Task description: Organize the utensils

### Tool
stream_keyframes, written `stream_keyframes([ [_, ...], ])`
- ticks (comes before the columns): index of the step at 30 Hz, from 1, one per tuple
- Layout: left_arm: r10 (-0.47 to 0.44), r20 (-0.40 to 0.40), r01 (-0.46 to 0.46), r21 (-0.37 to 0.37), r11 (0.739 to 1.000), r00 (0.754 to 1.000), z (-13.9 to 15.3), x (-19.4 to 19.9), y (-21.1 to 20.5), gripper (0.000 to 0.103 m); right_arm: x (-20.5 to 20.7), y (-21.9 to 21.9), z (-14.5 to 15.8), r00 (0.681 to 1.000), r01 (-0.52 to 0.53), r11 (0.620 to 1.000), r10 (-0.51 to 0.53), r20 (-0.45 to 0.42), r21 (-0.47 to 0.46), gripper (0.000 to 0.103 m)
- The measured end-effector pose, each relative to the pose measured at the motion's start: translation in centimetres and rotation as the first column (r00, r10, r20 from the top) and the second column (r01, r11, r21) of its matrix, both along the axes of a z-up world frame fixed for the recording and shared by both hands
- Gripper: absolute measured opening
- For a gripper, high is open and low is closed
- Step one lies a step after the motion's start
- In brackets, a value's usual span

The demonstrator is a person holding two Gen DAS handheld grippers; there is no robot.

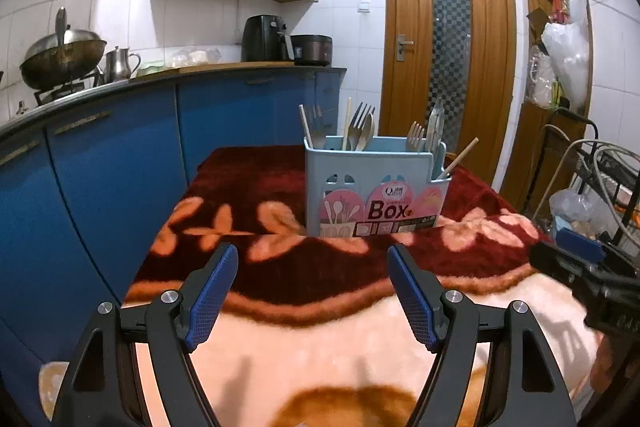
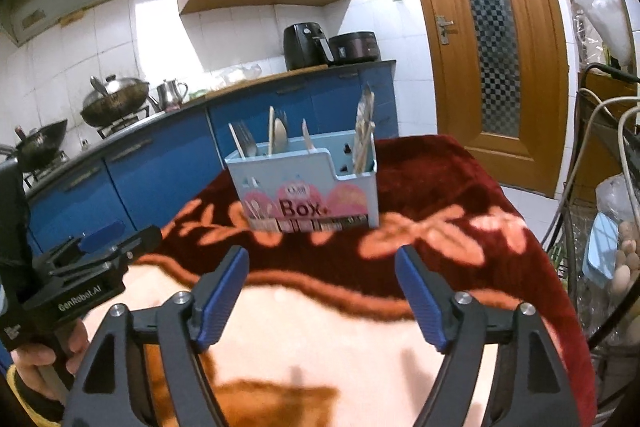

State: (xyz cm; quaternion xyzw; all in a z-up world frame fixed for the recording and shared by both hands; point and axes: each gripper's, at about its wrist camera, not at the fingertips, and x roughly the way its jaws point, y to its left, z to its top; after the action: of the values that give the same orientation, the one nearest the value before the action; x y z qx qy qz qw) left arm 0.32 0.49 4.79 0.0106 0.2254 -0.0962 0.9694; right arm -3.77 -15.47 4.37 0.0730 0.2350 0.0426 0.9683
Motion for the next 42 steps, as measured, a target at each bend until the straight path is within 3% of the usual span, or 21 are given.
stream_keyframes([
  [6,0.068,0.006,-0.068,0.026,0.997,0.998,-1.8,0.7,-0.1,0.078,0.5,0.5,-2.1,1.000,0.010,0.999,-0.010,-0.004,-0.043,0.096],
  [13,0.083,-0.038,-0.084,0.000,0.997,0.996,-3.5,1.5,0.3,0.078,0.7,1.0,-3.5,0.999,0.033,0.996,-0.031,0.024,-0.086,0.097],
  [42,0.114,0.018,-0.115,0.023,0.993,0.993,-3.9,0.8,-0.5,0.078,0.8,0.5,-4.2,0.996,0.081,0.993,-0.077,0.053,-0.081,0.097],
])
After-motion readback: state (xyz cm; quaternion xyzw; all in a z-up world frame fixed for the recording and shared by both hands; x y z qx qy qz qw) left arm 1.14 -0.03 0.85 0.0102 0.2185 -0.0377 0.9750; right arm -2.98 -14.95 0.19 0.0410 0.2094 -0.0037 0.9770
